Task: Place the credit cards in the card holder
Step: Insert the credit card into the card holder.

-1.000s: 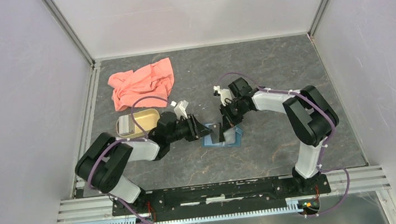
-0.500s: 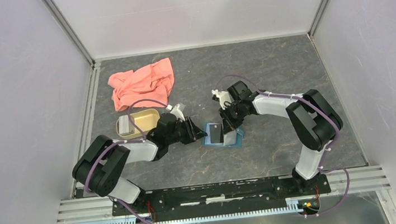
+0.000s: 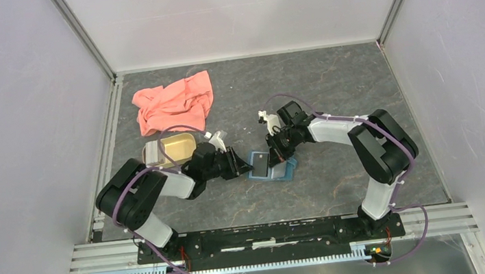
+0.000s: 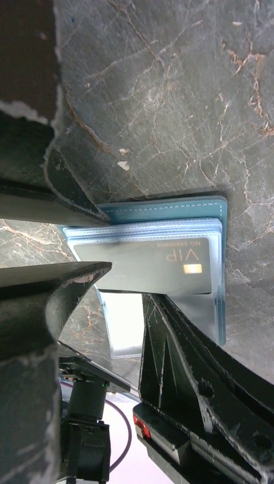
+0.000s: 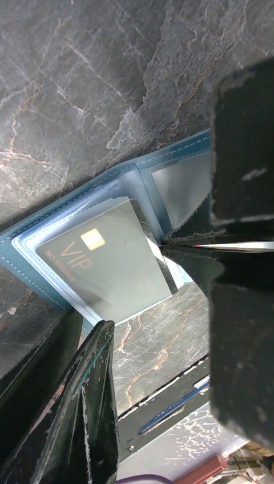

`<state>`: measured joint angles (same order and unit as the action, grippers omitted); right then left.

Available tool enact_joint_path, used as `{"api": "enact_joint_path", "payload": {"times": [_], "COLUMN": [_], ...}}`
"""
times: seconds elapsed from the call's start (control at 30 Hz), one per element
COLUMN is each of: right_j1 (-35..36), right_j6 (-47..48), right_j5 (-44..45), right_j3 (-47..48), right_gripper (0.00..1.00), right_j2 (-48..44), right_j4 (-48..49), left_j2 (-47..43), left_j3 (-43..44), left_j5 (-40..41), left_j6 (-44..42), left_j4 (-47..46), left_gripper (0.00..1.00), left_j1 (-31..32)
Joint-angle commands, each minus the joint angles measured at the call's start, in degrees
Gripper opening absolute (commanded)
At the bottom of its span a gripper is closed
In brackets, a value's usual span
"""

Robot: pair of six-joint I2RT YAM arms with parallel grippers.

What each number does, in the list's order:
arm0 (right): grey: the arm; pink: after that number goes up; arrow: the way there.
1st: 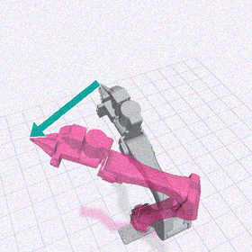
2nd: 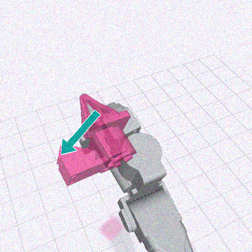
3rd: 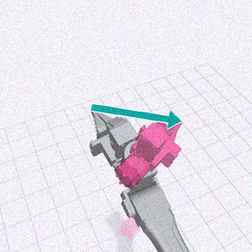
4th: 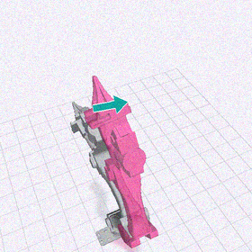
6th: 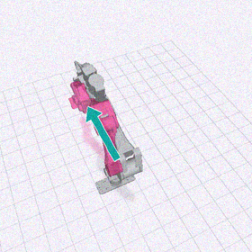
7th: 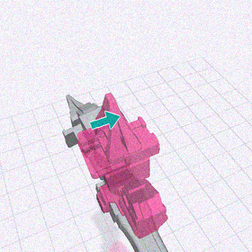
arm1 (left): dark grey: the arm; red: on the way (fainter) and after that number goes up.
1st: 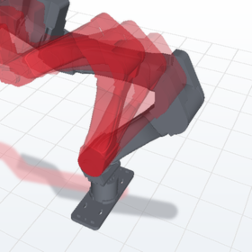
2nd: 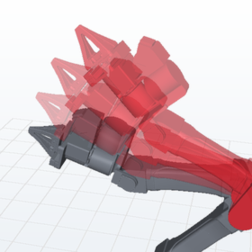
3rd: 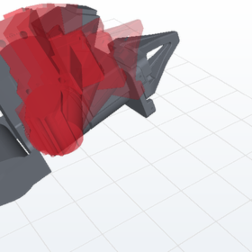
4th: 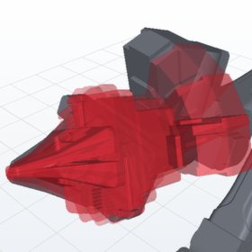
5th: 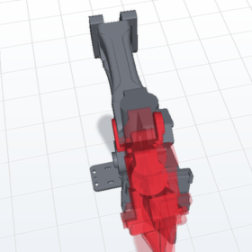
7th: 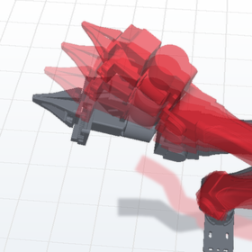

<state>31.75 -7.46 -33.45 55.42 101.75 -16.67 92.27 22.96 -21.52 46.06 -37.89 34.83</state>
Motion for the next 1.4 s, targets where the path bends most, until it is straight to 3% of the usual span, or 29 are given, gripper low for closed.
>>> {"api": "enact_joint_path", "payload": {"times": [0.0,0.23,0.4,0.5,0.63,0.7,0.8,0.83,0.9,1.0,1.37], "right_j1": [0.2,0.1,0.0,-0.1,-0.2,-0.1,0.2,0.1,0.1,0.1,0.1], "right_j6": [-1.3,12.4,25.2,32.4,42.0,46.8,47.4,45.9,43.3,43.3,45.7], "right_j5": [-3.3,6.9,7.1,4.7,-11.3,-19.7,-22.3,-21.3,-18.1,-14.2,0.4], "right_j3": [-0.5,2.1,1.6,2.4,2.7,1.6,-4.8,-7.7,-10.8,-6.3,-0.6], "right_gripper": [0.03,0.10,0.26,0.32,0.32,0.30,0.26,0.25,0.23,0.17,0.06], "right_j2": [0.8,-2.4,-7.3,-9.1,-11.3,-13.0,-16.0,-16.6,-16.1,-10.3,-1.5], "right_j4": [3.3,-3.8,-6.6,-9.5,-13.9,-13.8,-4.0,0.5,7.3,2.1,-7.9], "left_j2": [1.3,-1.8,-8.2,-12.9,-20.9,-24.8,-29.4,-30.3,-30.9,-28.8,-10.7], "left_j3": [-2.0,-2.7,-2.4,-1.9,-3.5,-4.3,-5.7,-6.1,-6.6,-6.1,-6.0], "left_j5": [-2.0,-1.3,-0.6,0.4,3.7,5.5,9.2,9.9,9.3,3.4,-4.5], "left_j6": [2.1,3.8,2.9,0.8,-2.7,-4.3,-4.4,-3.7,-2.4,-2.3,6.3], "left_j4": [-3.3,-2.8,-0.4,2.5,4.0,4.2,4.3,4.1,3.5,2.1,-11.5], "left_gripper": [0.36,0.37,0.39,0.40,0.46,0.57,0.96,0.99,1.00,0.99,0.67], "left_j1": [0.2,0.2,-0.2,-0.2,-0.2,-0.2,-0.4,-0.6,-1.3,-1.6,-0.3]}}
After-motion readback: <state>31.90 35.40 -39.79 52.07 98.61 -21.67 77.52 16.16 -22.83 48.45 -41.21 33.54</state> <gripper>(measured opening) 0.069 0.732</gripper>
